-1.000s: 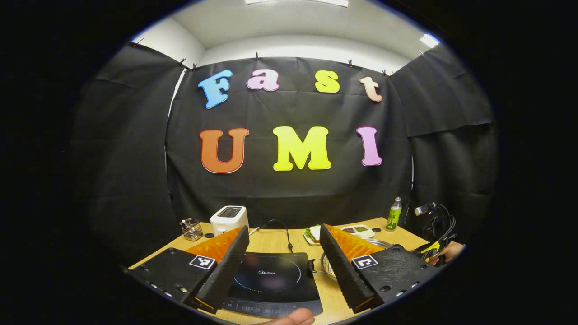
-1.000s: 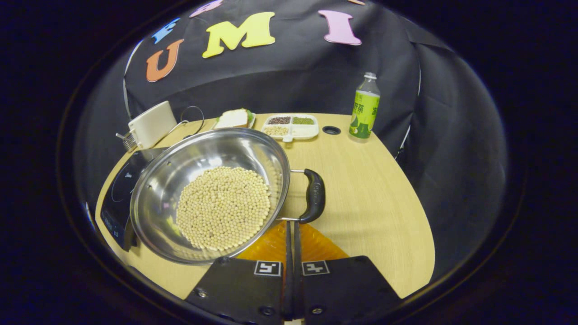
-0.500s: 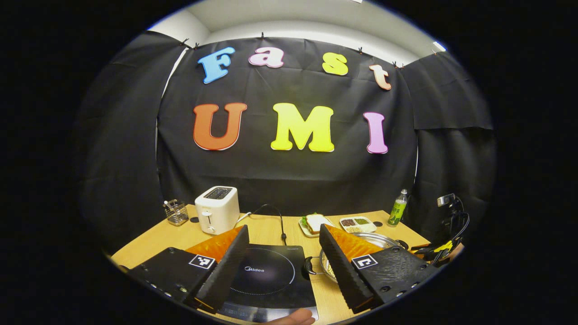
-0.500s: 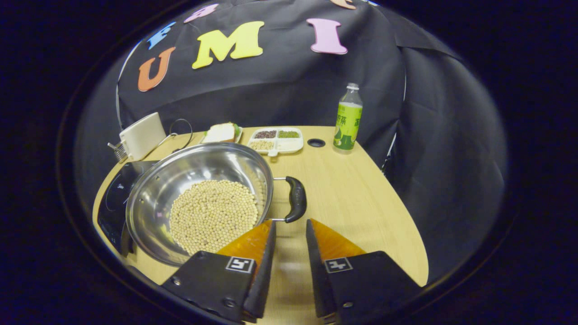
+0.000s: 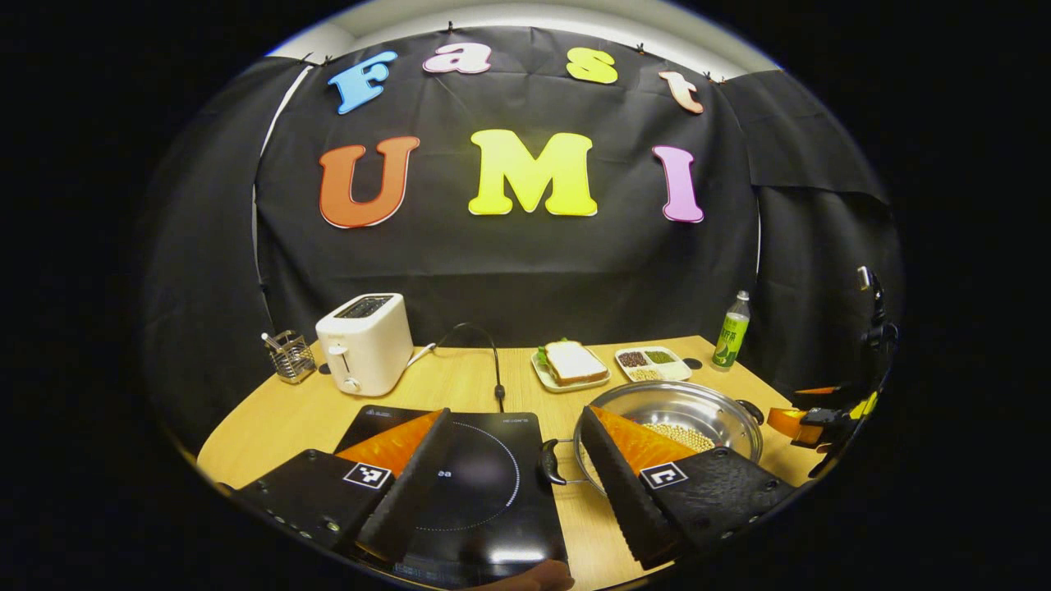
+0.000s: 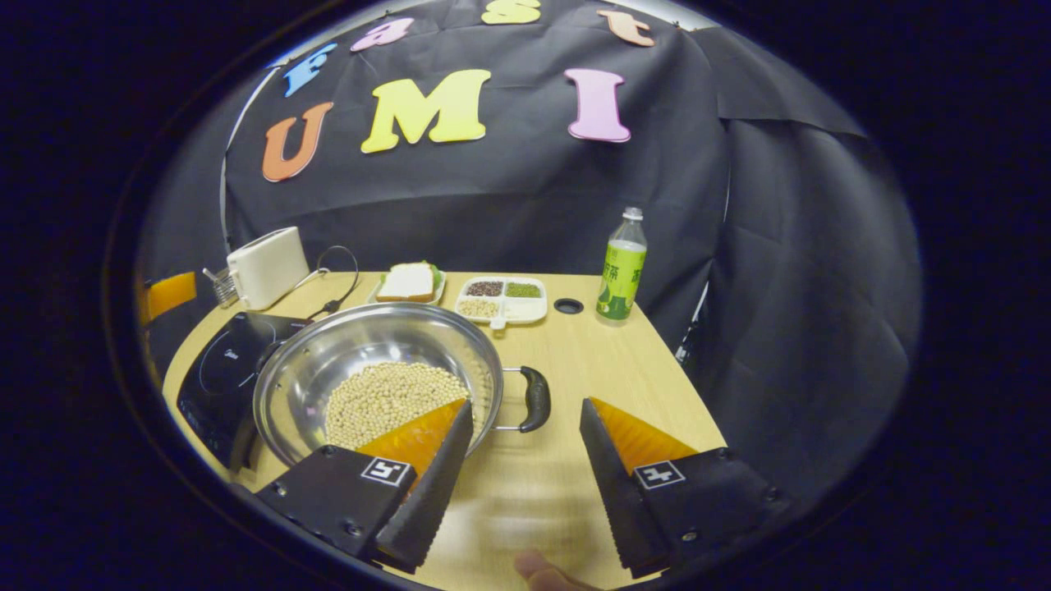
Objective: First push the handle of the pot to place it horizontally, then grasp the pot with both hands and set it on the induction cooktop.
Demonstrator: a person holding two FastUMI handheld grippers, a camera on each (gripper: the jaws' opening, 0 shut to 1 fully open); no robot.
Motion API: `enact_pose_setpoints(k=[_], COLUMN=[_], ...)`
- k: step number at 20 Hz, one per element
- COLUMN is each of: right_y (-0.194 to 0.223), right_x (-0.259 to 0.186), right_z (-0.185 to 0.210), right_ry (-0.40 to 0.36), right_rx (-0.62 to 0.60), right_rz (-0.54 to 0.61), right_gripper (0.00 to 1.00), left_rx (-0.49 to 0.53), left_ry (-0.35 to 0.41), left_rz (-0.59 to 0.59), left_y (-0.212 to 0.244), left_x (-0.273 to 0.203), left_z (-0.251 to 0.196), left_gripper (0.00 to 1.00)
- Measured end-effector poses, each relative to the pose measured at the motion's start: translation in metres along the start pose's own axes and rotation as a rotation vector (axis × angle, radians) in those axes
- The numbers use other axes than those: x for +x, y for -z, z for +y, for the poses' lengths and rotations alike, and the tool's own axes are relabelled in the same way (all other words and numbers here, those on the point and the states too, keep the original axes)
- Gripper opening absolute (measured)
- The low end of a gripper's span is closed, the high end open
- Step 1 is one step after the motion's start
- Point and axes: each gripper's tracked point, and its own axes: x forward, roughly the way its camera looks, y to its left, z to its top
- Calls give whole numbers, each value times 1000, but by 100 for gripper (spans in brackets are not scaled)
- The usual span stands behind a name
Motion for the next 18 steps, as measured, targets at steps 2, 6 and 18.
enact_pose_setpoints(k=[2, 6, 18], right_y=[-2, 4, 22], right_x=[6, 31, 83], right_z=[3, 6, 8], right_ry=[-9, -19, -65], right_rx=[5, 25, 143], right_rz=[4, 47, 115], right_gripper=[88, 84, 78], left_rx=[6, 6, 45], left_ry=[8, 21, -9], left_rz=[35, 133, 358], left_y=[11, 37, 99], left_x=[12, 39, 82], left_z=[-6, -17, -26], left_gripper=[94, 95, 94])
